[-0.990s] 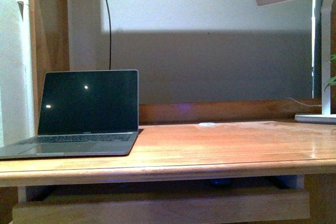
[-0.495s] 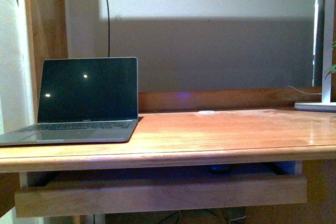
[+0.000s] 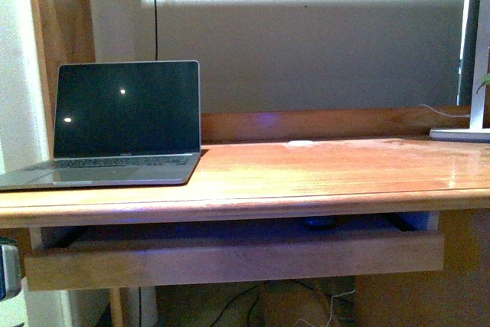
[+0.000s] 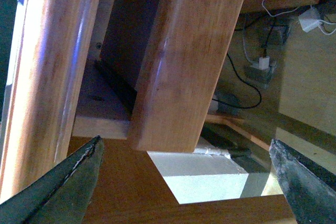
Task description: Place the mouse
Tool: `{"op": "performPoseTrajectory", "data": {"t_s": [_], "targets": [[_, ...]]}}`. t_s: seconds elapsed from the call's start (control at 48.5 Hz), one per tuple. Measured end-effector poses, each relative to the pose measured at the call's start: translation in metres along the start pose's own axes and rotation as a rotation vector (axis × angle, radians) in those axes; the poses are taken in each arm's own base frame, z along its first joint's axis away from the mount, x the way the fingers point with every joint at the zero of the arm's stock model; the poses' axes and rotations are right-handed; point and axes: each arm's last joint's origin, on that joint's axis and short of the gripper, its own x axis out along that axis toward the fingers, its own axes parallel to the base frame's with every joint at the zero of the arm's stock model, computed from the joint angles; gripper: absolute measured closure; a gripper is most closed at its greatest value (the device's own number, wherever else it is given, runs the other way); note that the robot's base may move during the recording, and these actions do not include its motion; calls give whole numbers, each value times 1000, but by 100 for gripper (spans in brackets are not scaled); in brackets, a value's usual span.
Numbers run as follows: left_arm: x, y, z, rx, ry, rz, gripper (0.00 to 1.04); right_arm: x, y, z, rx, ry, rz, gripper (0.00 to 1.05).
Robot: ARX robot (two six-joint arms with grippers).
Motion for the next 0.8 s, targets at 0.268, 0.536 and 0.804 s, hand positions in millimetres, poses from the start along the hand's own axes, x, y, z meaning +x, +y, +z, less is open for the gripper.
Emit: {"op": "performPoseTrajectory", "data": {"t_s": [0.268, 0.536, 0.804], "targets": [[32, 2, -11, 91, -37, -13, 8, 0, 0, 0, 0, 0, 1, 7], [59, -9, -12, 141, -100, -14, 8, 0, 0, 0, 0, 0, 1, 7], [74, -21, -5, 174, -187, 21, 8, 0, 0, 0, 0, 0, 1, 7]]}}
